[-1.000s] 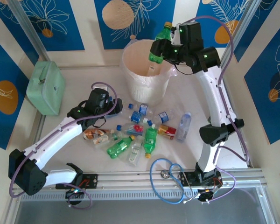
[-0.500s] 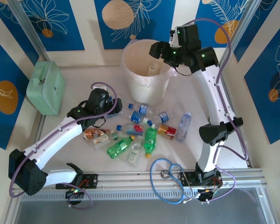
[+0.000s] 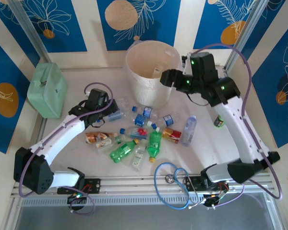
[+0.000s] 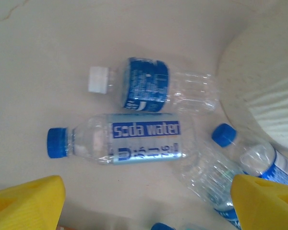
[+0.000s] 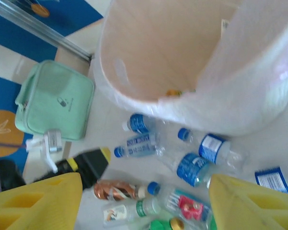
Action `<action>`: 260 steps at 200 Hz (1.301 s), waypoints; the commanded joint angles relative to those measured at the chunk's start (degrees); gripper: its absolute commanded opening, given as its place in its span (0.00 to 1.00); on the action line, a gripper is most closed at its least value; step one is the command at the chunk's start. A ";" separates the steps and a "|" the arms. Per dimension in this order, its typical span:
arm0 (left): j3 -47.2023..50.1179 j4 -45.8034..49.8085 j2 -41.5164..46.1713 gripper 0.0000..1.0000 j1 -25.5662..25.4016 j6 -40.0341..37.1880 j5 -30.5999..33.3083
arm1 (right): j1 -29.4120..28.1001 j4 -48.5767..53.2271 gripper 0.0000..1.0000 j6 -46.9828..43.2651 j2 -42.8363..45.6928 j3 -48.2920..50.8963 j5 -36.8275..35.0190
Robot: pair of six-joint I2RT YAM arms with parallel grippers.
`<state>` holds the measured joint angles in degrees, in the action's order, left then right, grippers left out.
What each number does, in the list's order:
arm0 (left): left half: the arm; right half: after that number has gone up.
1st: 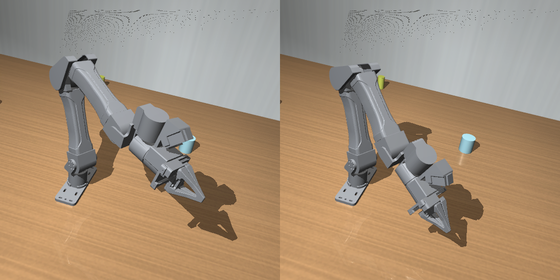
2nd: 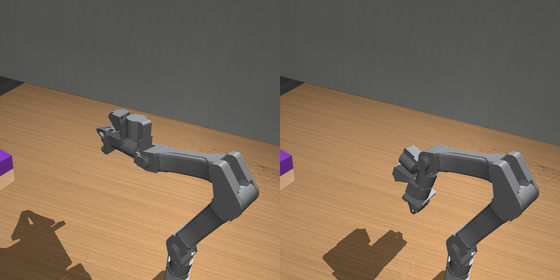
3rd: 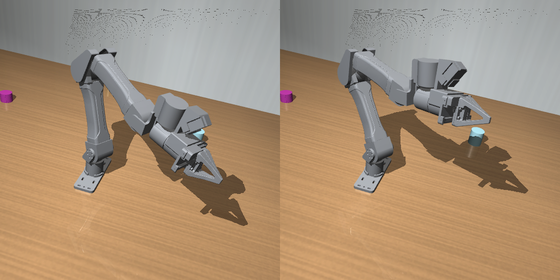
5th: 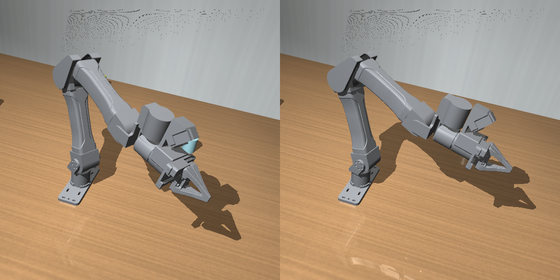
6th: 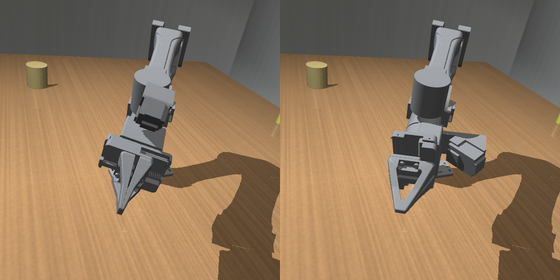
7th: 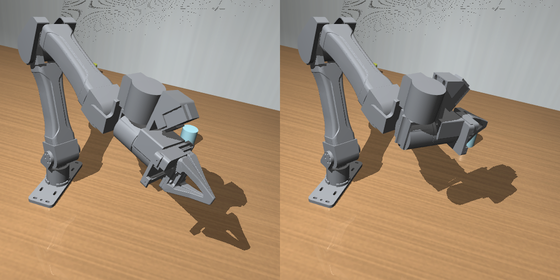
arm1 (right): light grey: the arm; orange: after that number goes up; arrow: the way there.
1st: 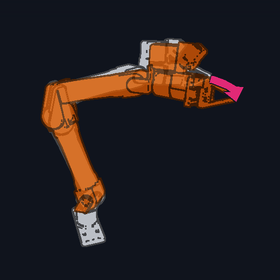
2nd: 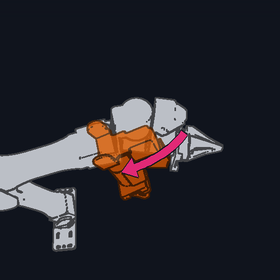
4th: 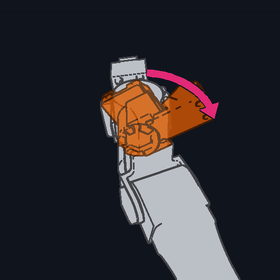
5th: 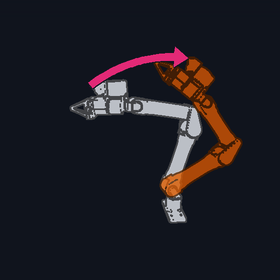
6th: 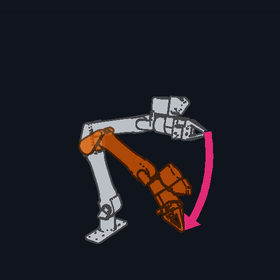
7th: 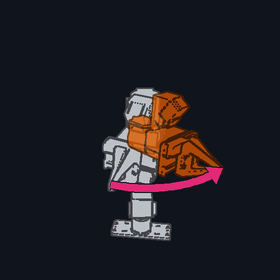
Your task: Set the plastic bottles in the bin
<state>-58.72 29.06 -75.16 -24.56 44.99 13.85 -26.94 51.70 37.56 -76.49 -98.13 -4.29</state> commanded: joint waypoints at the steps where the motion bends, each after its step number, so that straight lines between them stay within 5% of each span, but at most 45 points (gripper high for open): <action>1: 0.43 1.28 -2.03 0.89 2.57 7.73 -2.51 | -1.97 -1.35 0.71 0.64 5.38 6.63 -2.91; 58: -4.34 1.17 -8.83 0.88 5.00 5.18 -2.98 | -3.21 0.35 0.71 4.91 14.42 23.32 -3.86; 111: -12.48 -0.88 -17.66 0.86 10.29 -0.21 -9.16 | -3.21 -0.87 0.72 6.43 15.78 26.72 -3.52; 209: -11.55 -6.71 -24.71 0.75 14.65 27.26 -12.53 | -3.11 -1.24 0.71 6.72 16.96 28.17 -2.77; 260: -10.69 -4.82 -26.32 0.73 14.86 34.81 -10.77 | -3.08 -1.90 0.71 6.99 16.28 28.41 -2.39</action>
<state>-70.17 23.14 -99.88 -10.17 73.17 2.37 -29.89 50.52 43.62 -60.80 -70.35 -7.53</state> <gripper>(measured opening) 0.724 0.711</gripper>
